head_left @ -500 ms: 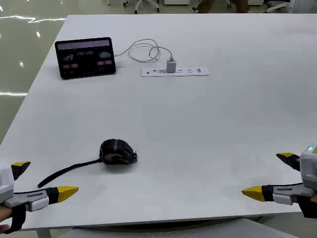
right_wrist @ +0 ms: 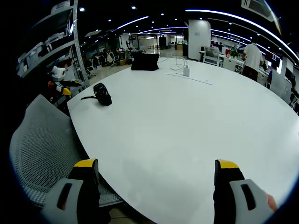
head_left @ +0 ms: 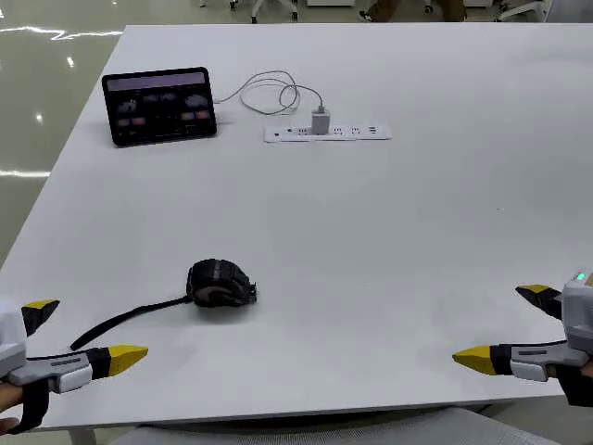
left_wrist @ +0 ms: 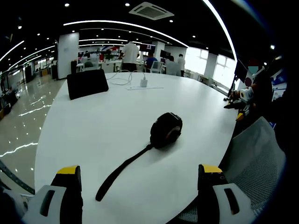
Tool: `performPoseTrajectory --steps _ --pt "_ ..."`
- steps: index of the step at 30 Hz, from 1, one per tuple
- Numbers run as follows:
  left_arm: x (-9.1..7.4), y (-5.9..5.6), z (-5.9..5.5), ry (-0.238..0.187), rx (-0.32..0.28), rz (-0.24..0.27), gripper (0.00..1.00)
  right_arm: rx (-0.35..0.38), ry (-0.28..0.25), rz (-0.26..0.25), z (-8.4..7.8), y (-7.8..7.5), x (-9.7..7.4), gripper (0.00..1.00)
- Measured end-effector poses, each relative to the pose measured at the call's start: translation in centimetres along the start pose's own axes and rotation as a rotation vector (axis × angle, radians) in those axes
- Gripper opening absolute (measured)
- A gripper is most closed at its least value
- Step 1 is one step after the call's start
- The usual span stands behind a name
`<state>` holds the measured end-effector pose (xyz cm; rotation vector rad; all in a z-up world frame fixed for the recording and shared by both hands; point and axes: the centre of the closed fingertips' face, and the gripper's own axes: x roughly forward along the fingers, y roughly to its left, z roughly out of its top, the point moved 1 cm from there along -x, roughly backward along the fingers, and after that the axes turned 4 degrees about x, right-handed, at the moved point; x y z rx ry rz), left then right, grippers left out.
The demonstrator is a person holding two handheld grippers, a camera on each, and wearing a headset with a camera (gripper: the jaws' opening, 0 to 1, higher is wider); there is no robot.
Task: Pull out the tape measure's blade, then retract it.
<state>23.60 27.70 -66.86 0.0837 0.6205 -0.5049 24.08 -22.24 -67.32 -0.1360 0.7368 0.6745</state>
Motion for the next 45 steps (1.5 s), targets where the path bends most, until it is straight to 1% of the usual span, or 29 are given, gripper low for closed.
performPoseTrajectory --steps 3,5,9,10,11,12,13,14,16,17,19,20,21,23,24,26,27,28,29,30,31,33,35,36,37,38,40,43,45 --pt "0.2 -0.3 0.1 0.008 0.014 -0.017 1.00 0.001 -0.008 0.001 0.2 -0.1 0.0 1.00" --pt "0.5 -0.3 0.4 0.008 0.041 -0.021 1.00 -0.002 -0.011 -0.001 0.3 -0.2 0.1 1.00" --pt "1.1 -0.4 0.9 0.025 0.063 -0.043 1.00 -0.017 -0.014 0.005 0.9 -0.2 0.5 1.00" --pt "1.3 -0.2 1.1 0.030 0.085 -0.032 1.00 -0.021 -0.014 0.008 1.1 -0.2 0.7 1.00" --pt "1.4 0.3 1.3 0.042 0.106 -0.002 1.00 -0.022 -0.015 0.015 1.2 -0.2 0.9 1.00" --pt "1.8 0.6 1.4 0.043 0.103 0.001 1.00 -0.022 -0.014 0.022 1.4 0.0 1.1 1.00" --pt "1.9 0.7 1.3 0.063 0.078 -0.006 1.00 -0.027 -0.009 0.027 1.5 0.1 1.2 1.00" --pt "2.1 0.7 1.3 0.072 0.049 -0.015 1.00 -0.045 -0.021 0.024 1.8 0.1 1.4 1.00" --pt "2.5 0.8 2.4 0.035 0.078 -0.021 1.00 -0.050 -0.024 0.034 2.3 0.4 1.7 1.00" --pt "2.7 0.8 2.9 0.026 0.112 -0.029 1.00 -0.054 -0.033 0.040 2.7 0.6 1.9 1.00" --pt "3.0 0.8 3.1 0.050 0.113 -0.044 1.00 -0.058 -0.034 0.049 3.1 0.8 2.2 1.00" --pt "3.3 0.7 3.2 0.073 0.115 -0.059 1.00 -0.057 -0.033 0.064 3.3 1.0 2.5 1.00" --pt "3.5 0.7 3.4 0.080 0.127 -0.068 1.00 -0.065 -0.037 0.070 3.5 1.1 2.7 1.00" --pt "3.9 0.4 3.9 0.088 0.162 -0.104 1.00 -0.081 -0.033 0.078 3.8 1.4 3.0 1.00" --pt "4.1 0.3 4.3 0.083 0.179 -0.113 1.00 -0.085 -0.034 0.082 4.0 1.5 3.2 1.00" --pt "4.6 -0.3 4.8 0.083 0.210 -0.162 1.00 -0.097 -0.048 0.096 4.5 1.8 3.5 1.00" --pt "4.7 -0.8 4.9 0.090 0.222 -0.192 1.00 -0.096 -0.050 0.101 4.7 1.9 3.6 1.00" --pt "5.0 -1.1 4.9 0.104 0.250 -0.224 1.00 -0.099 -0.057 0.117 4.9 2.2 3.8 1.00" --pt "5.2 -1.3 5.0 0.114 0.268 -0.238 1.00 -0.100 -0.057 0.122 5.0 2.3 3.9 1.00" --pt "5.4 -1.3 4.9 0.139 0.293 -0.251 1.00 -0.111 -0.053 0.129 5.0 2.5 4.2 1.00" --pt "5.6 -1.4 4.9 0.151 0.302 -0.260 1.00 -0.114 -0.045 0.139 5.0 2.7 4.3 1.00" --pt "6.0 -1.7 5.1 0.165 0.332 -0.282 1.00 -0.110 -0.038 0.159 5.0 3.1 4.6 1.00" --pt "6.4 -1.7 5.3 0.182 0.364 -0.290 1.00 -0.121 -0.036 0.170 5.2 3.4 4.9 1.00" --pt "6.6 -1.9 5.4 0.189 0.369 -0.299 1.00 -0.125 -0.036 0.174 5.3 3.5 5.0 1.00" --pt "6.8 -2.1 5.4 0.201 0.379 -0.314 1.00 -0.127 -0.034 0.179 5.4 3.6 5.2 1.00" --pt "7.0 -2.3 5.4 0.218 0.407 -0.330 1.00 -0.130 -0.030 0.185 5.5 3.7 5.4 1.00" --pt "7.5 -2.5 5.4 0.242 0.424 -0.349 1.00 -0.137 -0.027 0.194 5.7 4.0 5.7 1.00" --pt "8.1 -3.0 5.6 0.263 0.442 -0.386 1.00 -0.146 -0.023 0.206 6.0 4.2 6.1 1.00" --pt "8.5 -3.2 5.6 0.281 0.470 -0.399 1.00 -0.155 -0.019 0.210 6.1 4.3 6.4 1.00"
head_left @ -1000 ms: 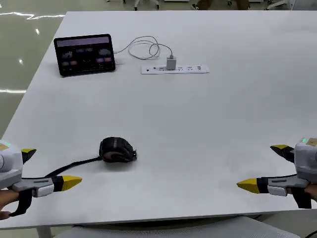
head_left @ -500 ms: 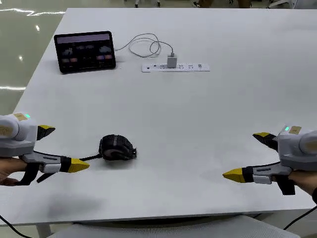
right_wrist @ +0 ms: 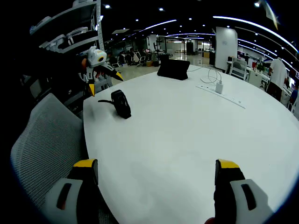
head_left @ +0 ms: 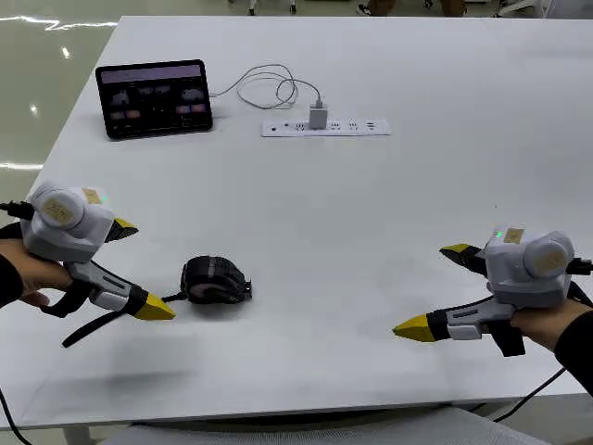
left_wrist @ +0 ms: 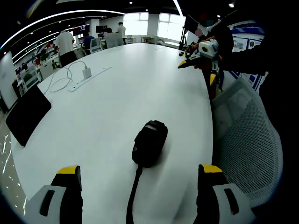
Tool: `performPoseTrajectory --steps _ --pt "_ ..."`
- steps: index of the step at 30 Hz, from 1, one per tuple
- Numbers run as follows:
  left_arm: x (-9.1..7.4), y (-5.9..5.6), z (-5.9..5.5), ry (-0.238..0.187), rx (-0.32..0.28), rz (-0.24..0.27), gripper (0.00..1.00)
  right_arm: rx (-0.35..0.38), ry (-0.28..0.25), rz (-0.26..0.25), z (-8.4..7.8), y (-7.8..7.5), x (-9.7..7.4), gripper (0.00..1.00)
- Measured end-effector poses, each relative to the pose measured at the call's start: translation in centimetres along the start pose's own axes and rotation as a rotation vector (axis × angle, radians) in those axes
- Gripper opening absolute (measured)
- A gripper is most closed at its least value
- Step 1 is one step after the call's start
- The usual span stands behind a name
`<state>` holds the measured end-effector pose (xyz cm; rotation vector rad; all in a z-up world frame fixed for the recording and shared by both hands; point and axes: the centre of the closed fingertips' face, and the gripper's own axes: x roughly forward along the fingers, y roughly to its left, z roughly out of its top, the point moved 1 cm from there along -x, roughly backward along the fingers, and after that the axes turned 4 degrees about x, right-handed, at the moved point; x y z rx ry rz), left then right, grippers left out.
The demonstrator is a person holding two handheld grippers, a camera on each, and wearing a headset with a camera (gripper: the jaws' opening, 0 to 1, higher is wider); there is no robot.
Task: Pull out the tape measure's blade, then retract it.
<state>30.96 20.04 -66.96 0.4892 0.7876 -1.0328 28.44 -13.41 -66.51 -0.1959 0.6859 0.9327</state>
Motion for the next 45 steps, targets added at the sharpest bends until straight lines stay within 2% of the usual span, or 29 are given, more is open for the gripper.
performPoseTrajectory --steps 2,4,6,9,11,14,17,21,23,26,28,32,33,37,41,45 --pt "0.5 0.3 0.4 0.023 0.055 -0.010 1.00 -0.011 0.005 0.010 0.2 -0.1 0.5 1.00" --pt "0.8 0.1 0.6 0.042 0.066 -0.033 1.00 -0.021 0.011 0.016 0.2 -0.2 0.9 1.00" --pt "1.2 0.5 0.8 0.068 0.102 -0.040 1.00 -0.034 0.018 0.024 0.3 -0.3 1.5 1.00" --pt "1.7 0.5 1.1 0.093 0.119 -0.060 0.99 -0.054 0.032 0.038 0.5 0.1 2.2 1.00" --pt "2.1 0.7 1.2 0.117 0.156 -0.069 0.99 -0.073 0.055 0.044 0.4 0.2 2.8 1.00" --pt "2.6 0.7 1.0 0.163 0.208 -0.084 0.96 -0.082 0.064 0.056 0.5 0.2 3.7 1.00" --pt "3.5 0.4 0.4 0.224 0.258 -0.105 0.92 -0.097 0.071 0.073 0.7 0.0 4.7 1.00" --pt "4.5 -0.6 0.2 0.255 0.286 -0.153 0.89 -0.117 0.075 0.096 1.3 0.5 5.8 1.00" --pt "4.9 -0.8 0.4 0.254 0.298 -0.160 0.86 -0.133 0.066 0.117 1.9 1.0 6.5 1.00" --pt "5.4 -1.1 0.8 0.250 0.306 -0.172 0.82 -0.182 0.014 0.162 3.2 2.0 7.6 1.00" --pt "5.7 -1.3 0.9 0.255 0.321 -0.187 0.74 -0.203 0.001 0.183 3.8 2.5 8.5 1.00" --pt "6.1 -1.8 1.0 0.261 0.338 -0.210 0.59 -0.241 0.000 0.225 4.8 3.9 10.2 0.96" --pt "6.1 -1.8 1.2 0.258 0.351 -0.203 0.57 -0.248 0.002 0.236 5.0 4.3 10.8 0.96" --pt "6.5 -2.0 1.3 0.265 0.342 -0.209 0.55 -0.284 0.000 0.279 5.7 5.6 12.3 0.91" --pt "6.8 -2.4 1.4 0.266 0.355 -0.219 0.50 -0.296 0.004 0.295 6.0 6.3 13.4 0.87" --pt "7.3 -2.0 1.2 0.290 0.405 -0.202 0.34 -0.302 0.017 0.305 6.2 6.7 14.6 0.82"
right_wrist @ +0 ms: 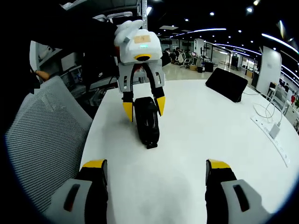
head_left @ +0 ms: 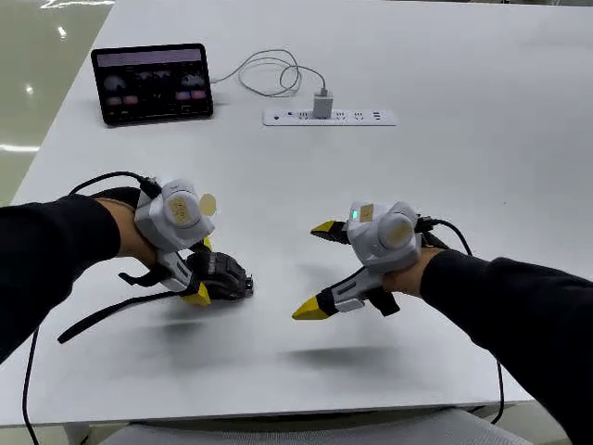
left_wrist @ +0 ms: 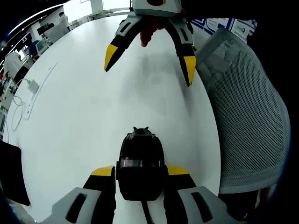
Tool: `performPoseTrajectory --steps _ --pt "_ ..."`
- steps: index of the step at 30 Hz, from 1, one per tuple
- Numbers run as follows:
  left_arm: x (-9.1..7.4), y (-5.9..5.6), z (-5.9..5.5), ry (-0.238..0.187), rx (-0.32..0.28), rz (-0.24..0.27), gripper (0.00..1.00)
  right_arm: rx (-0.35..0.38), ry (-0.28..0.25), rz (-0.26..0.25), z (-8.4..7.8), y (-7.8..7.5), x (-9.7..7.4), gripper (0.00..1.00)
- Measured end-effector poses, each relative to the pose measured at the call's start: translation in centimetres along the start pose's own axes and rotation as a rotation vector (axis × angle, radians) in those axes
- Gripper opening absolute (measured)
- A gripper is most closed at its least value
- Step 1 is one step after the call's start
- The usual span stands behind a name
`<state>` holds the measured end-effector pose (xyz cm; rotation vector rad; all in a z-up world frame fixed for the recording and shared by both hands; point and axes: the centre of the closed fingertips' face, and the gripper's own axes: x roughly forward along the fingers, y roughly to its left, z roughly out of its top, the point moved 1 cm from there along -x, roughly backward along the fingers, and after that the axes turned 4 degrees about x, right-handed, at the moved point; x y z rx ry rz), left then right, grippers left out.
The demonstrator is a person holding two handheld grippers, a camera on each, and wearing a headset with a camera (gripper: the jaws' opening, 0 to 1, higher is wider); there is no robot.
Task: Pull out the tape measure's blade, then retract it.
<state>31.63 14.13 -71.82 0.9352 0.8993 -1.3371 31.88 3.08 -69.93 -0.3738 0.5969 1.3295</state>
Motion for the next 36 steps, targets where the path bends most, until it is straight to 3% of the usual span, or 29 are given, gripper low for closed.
performPoseTrajectory --steps 2,4,14,22,29,36 --pt "0.0 0.0 0.0 0.004 0.001 -0.003 0.34 0.003 0.008 0.000 0.0 -0.1 0.5 0.80" --pt "-0.1 0.0 -0.1 0.004 -0.035 -0.015 0.34 0.002 0.012 0.003 0.2 -0.1 1.0 0.78" --pt "0.0 0.0 -0.2 0.016 -0.037 -0.022 0.34 -0.003 0.042 0.029 0.9 -0.3 3.6 0.60" --pt "0.1 0.0 -0.2 0.006 -0.051 -0.018 0.33 -0.056 0.088 0.061 0.6 0.5 6.0 0.49" --pt "0.1 0.1 -0.2 -0.001 -0.060 -0.021 0.33 -0.072 0.089 0.073 0.7 1.1 7.3 0.37" --pt "0.2 0.1 -0.3 -0.010 -0.068 -0.032 0.34 -0.102 0.133 0.077 0.0 0.9 8.0 0.22"
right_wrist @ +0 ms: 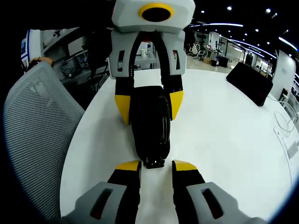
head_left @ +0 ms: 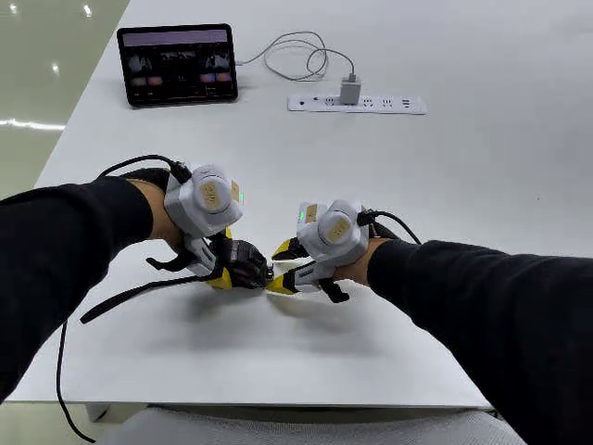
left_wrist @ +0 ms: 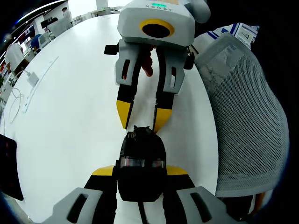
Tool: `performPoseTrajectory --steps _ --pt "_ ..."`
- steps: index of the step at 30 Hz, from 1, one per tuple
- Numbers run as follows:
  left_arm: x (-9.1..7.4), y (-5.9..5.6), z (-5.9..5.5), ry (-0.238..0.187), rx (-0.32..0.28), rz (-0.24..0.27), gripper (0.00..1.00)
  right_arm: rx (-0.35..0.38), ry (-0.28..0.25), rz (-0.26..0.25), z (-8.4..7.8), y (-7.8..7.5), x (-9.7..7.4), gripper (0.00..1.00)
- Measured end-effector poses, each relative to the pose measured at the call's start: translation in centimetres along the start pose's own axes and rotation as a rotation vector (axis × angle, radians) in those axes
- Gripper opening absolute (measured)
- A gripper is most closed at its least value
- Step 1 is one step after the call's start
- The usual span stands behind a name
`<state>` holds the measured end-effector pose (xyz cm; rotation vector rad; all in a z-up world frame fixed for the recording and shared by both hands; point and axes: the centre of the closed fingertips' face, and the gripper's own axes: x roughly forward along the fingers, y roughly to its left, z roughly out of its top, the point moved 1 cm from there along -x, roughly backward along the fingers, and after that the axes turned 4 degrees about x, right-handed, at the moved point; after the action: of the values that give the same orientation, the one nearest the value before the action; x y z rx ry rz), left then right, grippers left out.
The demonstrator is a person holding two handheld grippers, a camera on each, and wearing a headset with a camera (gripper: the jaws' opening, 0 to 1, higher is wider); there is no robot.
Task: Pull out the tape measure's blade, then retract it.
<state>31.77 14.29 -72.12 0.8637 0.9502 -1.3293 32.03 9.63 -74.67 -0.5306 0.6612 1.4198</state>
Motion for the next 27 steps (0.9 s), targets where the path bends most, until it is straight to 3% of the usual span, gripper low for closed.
performPoseTrajectory --steps 2,6,7,14,27 --pt "0.01 -0.01 0.02 -0.002 -0.001 -0.002 0.34 -0.014 0.028 0.007 -0.45 0.07 0.21 0.19" --pt "0.04 -0.03 0.03 0.000 0.001 -0.003 0.34 -0.058 0.021 0.004 0.28 0.43 0.72 0.13" --pt "0.05 -0.04 0.04 0.000 0.002 -0.002 0.34 -0.074 0.048 -0.009 -0.06 0.31 0.65 0.13" --pt "0.08 -0.01 0.00 -0.002 -0.003 -0.003 0.34 -0.019 0.027 0.015 -0.05 0.16 0.30 0.10" --pt "0.02 -0.07 0.02 -0.013 -0.013 -0.001 0.34 -0.030 0.021 0.014 -0.48 0.21 0.07 0.09"
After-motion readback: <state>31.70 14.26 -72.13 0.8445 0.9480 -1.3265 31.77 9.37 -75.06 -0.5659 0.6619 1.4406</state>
